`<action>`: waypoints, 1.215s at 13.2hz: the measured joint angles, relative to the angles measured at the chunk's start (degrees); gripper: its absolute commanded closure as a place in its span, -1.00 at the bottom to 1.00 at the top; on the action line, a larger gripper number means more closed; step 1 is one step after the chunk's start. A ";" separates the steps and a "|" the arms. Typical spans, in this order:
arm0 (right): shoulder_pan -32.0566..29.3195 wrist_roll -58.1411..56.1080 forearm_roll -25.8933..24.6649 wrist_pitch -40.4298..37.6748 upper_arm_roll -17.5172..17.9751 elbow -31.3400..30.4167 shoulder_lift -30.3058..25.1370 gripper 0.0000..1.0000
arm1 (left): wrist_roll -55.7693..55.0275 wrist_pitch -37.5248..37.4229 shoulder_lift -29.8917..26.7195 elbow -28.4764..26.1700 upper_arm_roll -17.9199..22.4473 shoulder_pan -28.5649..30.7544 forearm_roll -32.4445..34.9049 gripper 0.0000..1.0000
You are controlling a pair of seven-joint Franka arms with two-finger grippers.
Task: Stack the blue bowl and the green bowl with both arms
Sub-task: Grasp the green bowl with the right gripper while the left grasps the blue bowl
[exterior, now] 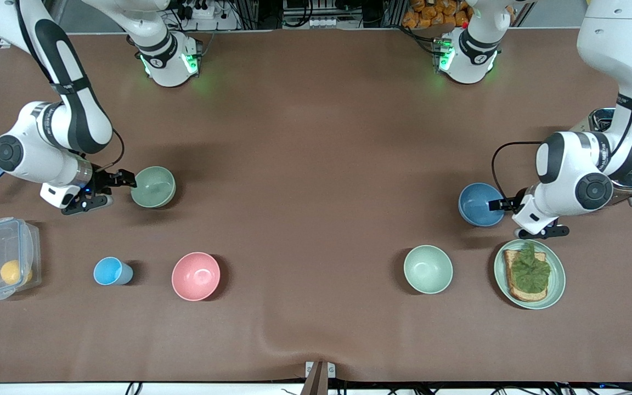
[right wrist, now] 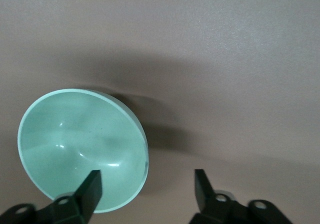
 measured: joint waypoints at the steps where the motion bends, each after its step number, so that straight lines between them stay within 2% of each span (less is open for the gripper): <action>1: 0.00 0.00 0.94 0.86 0.01 -0.56 0.00 -0.42 | 0.00 0.05 0.38 -0.04 0.00 0.07 0.00 -0.60; 3: 0.00 0.00 3.38 2.17 0.02 -1.82 0.03 -0.42 | 0.02 0.14 0.99 -0.04 -0.01 0.18 0.00 -0.36; 4: 0.00 0.00 3.99 2.46 0.01 -2.19 0.08 -0.42 | 0.02 0.16 1.12 -0.04 -0.02 0.19 0.00 0.05; 5: 0.00 0.01 4.44 2.95 0.01 -2.58 0.23 -0.33 | 0.02 0.17 1.19 -0.04 -0.04 0.19 0.00 0.54; 6: 0.00 0.01 5.01 3.52 0.01 -2.87 0.49 -0.14 | 0.02 0.17 1.22 -0.04 -0.05 0.19 0.00 0.90; 7: 0.00 0.02 5.42 3.80 0.01 -3.04 0.87 0.11 | 0.02 0.17 1.26 -0.04 -0.07 0.19 0.00 1.00; 9: 0.00 0.01 5.85 4.98 0.01 -3.26 1.95 0.84 | 0.02 0.17 1.41 -0.04 -0.09 0.20 0.00 1.00; 10: 0.00 0.01 6.01 5.50 0.04 -3.34 2.42 1.00 | 0.02 0.20 1.48 -0.04 -0.10 0.27 -0.01 1.00; 16: 0.00 0.34 6.36 5.56 0.17 -3.34 2.83 1.00 | 1.47 0.62 0.67 1.31 -0.45 0.69 -0.53 1.00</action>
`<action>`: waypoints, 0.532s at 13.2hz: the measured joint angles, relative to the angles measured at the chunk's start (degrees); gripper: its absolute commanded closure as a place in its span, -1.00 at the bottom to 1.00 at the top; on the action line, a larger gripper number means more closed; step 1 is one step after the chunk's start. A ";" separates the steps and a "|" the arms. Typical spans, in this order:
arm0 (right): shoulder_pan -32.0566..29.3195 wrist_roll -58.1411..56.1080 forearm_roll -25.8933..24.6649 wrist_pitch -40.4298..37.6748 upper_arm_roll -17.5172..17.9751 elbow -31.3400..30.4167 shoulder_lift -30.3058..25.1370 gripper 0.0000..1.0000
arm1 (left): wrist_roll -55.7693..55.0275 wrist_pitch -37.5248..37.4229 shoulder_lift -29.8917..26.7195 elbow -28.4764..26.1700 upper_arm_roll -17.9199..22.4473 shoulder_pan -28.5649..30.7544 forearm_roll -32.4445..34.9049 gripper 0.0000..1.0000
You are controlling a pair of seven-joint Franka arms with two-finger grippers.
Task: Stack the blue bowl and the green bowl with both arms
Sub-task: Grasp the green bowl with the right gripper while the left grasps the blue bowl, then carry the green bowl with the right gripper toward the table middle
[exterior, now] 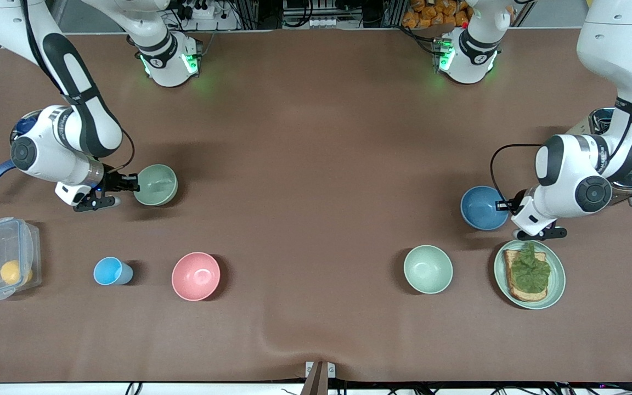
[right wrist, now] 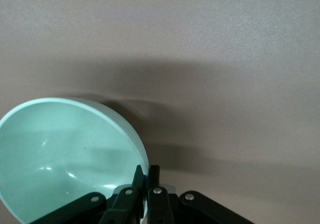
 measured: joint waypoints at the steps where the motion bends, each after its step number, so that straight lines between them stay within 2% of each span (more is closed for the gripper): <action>1: 0.01 1.35 0.08 -0.63 0.12 0.16 -0.02 1.00 | 0.00 0.13 -0.20 0.39 0.00 0.05 0.00 1.00; 7: 3.77 17.45 0.44 -18.64 0.81 9.59 -2.50 1.00 | 0.89 0.11 -3.18 1.22 -0.12 0.53 -1.82 1.00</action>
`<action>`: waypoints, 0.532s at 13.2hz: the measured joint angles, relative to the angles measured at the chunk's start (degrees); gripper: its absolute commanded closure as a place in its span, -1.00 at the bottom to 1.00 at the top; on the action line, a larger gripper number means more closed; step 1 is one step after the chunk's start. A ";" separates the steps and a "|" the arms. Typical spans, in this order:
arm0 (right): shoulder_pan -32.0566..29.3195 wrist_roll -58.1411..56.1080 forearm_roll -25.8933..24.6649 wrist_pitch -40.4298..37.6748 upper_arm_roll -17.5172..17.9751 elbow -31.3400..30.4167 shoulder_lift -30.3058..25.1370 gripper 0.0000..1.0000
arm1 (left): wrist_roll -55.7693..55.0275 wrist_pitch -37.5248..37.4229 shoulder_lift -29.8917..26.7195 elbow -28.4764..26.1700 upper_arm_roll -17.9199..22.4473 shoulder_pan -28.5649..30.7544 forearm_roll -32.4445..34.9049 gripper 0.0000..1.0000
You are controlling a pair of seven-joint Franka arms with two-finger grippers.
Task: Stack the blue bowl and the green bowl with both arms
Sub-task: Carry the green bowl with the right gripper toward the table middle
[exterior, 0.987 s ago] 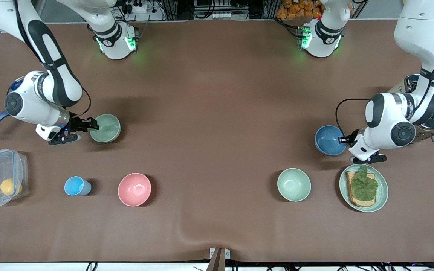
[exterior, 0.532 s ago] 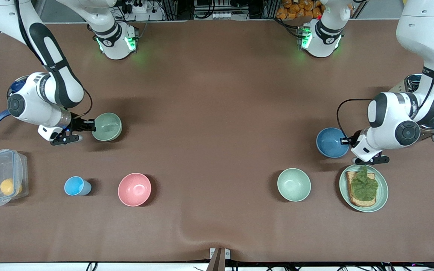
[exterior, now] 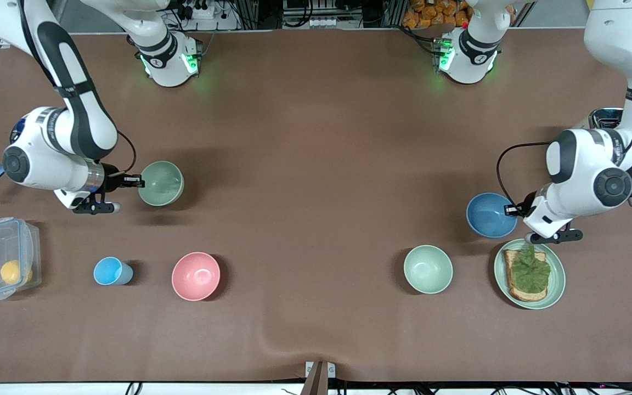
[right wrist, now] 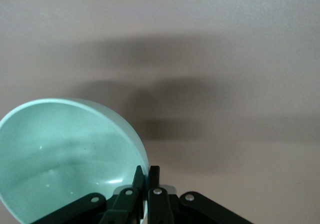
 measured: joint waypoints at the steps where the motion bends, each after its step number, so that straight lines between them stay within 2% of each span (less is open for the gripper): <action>1: 1.45 3.57 0.82 -1.58 0.04 0.90 -0.82 1.00 | 0.28 -0.08 -0.40 0.09 -0.05 0.12 -0.25 1.00; 7: 14.09 24.61 8.69 -2.17 0.40 1.98 -3.28 1.00 | 0.34 -6.67 -1.31 6.12 -1.07 0.09 -0.81 1.00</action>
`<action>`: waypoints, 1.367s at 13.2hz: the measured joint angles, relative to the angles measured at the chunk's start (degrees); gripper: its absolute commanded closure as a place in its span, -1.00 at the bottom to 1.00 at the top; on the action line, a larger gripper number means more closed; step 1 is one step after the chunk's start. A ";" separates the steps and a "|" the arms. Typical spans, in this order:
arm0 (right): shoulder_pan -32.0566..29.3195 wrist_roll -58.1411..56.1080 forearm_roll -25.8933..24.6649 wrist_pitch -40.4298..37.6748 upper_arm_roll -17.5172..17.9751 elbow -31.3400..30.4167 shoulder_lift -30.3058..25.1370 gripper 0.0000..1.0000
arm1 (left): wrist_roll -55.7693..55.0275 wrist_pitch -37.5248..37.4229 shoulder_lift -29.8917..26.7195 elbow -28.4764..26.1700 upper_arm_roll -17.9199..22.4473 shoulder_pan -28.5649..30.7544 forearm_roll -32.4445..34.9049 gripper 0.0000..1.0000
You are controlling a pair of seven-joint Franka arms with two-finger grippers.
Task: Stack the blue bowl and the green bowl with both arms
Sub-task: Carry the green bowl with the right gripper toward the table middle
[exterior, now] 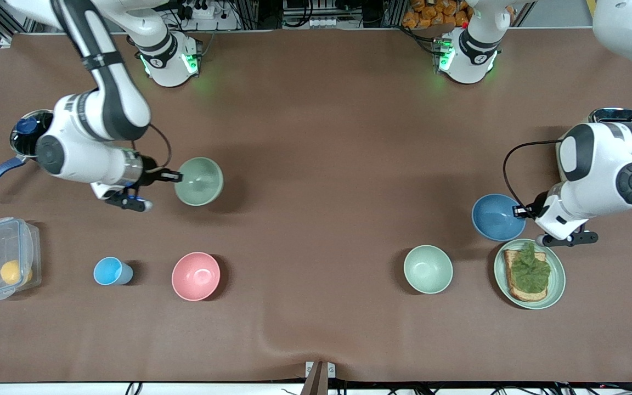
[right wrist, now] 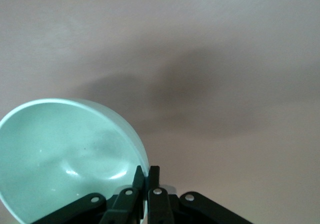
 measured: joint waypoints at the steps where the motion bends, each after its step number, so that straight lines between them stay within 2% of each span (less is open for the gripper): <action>1: 2.73 5.09 0.22 0.64 0.03 0.43 -0.12 1.00 | 0.00 -0.85 0.00 1.20 -0.23 -0.08 0.00 1.00; 5: 15.80 25.52 0.60 9.23 0.18 1.24 0.07 1.00 | -1.53 -2.19 0.07 2.75 -1.23 -0.55 -0.23 1.00; 9: 25.63 39.61 0.69 18.13 0.17 1.16 2.71 1.00 | -2.02 -2.27 0.25 2.76 -1.42 -1.22 -0.33 1.00; 18: 37.31 53.87 0.71 30.86 0.08 1.56 12.06 1.00 | -1.54 -2.27 0.31 3.19 -1.52 -1.30 -0.32 1.00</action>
